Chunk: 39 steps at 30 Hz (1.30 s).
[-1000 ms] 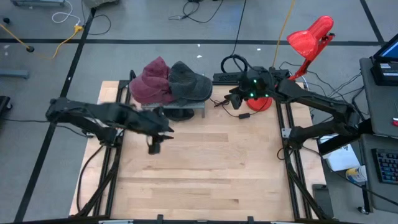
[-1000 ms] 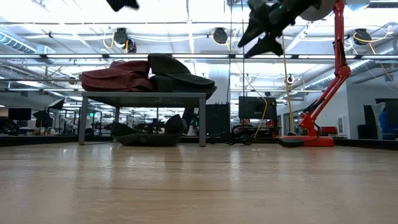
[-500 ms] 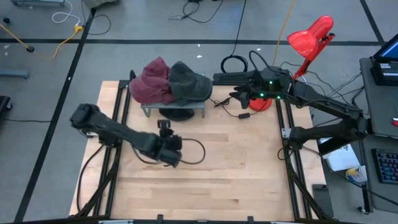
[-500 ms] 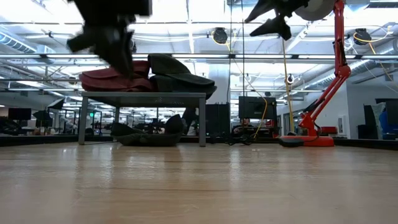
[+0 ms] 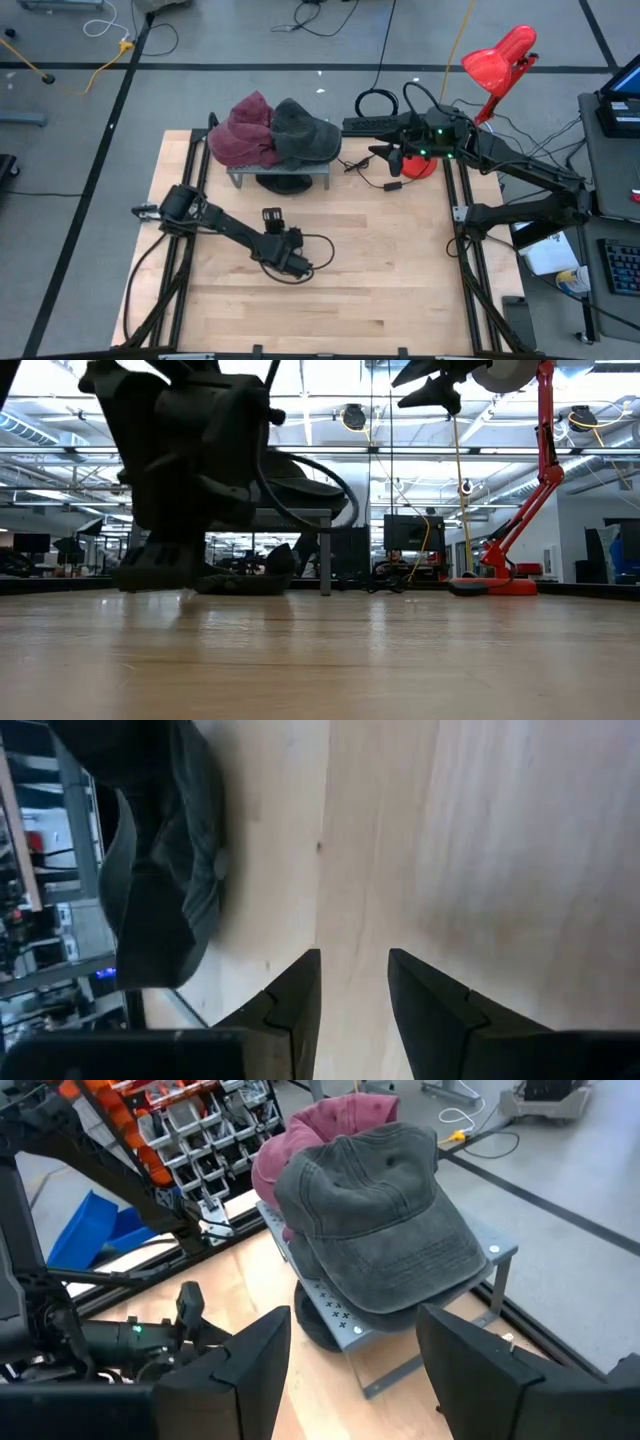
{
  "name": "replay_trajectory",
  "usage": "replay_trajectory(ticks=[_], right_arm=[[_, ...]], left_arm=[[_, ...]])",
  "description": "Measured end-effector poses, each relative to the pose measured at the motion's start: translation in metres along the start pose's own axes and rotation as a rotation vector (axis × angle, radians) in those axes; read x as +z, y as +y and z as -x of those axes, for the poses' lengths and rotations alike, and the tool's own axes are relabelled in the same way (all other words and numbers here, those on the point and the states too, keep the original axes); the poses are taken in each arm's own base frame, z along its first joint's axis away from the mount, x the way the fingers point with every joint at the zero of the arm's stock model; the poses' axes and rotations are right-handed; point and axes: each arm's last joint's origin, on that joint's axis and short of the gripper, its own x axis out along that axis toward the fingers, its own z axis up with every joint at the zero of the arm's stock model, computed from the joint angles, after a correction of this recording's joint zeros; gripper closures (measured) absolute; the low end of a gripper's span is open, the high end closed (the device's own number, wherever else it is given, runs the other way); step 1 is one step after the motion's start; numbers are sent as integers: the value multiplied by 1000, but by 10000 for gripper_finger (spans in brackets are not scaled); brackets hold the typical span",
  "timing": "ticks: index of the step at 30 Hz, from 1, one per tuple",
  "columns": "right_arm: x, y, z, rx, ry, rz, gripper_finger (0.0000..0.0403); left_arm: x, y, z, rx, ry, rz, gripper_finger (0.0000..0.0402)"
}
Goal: Pick & Place hat
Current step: Stack the black cap on top of the black cap on the shelf
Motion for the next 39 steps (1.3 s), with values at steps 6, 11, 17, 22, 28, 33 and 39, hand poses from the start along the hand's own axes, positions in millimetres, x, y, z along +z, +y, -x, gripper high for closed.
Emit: replay_trajectory(ticks=[6,11,17,22,28,33,39], right_arm=[[0,0,0,0,0,19,193],[0,0,0,1,-2,20,193],[0,0,0,1,-3,22,193],[0,0,0,-2,-3,43,193],[0,0,0,-2,-3,47,193],[0,0,0,0,-2,56,193],[0,0,0,1,-4,69,193]], left_arm=[[8,-6,-14,-10,-7,-34,278],[19,4,-25,-24,-23,36,246],[28,21,-40,123,-60,96,190],[37,39,-52,250,-102,138,196],[44,58,-80,114,-41,210,219],[47,74,-94,123,-27,262,235],[51,81,-100,76,-38,303,258]])
